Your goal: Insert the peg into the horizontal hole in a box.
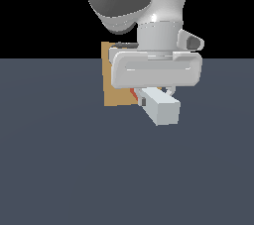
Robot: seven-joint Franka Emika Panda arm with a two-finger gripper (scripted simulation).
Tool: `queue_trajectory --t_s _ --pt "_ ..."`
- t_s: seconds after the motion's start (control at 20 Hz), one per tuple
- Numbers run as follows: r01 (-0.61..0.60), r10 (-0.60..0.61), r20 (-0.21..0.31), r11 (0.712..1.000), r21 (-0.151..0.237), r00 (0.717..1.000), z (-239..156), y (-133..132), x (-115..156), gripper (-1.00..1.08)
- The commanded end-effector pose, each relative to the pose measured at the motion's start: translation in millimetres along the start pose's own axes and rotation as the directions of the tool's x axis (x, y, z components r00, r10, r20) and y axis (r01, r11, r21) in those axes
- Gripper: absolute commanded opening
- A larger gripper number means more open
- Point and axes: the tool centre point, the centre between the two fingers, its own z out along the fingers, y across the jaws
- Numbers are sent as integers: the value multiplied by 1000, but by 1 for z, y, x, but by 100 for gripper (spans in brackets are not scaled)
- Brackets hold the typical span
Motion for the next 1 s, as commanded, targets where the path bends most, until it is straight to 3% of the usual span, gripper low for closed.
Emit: queue_trajectory --t_s 0.0,0.3,0.95 --pt "3 -3 1 1000 -5 1000 -14 -1 17 -100" --pt "8 -8 1 1000 -5 1000 -28 -2 40 -100" --pt "9 -9 1 1000 -9 1000 -37 1 49 -100"
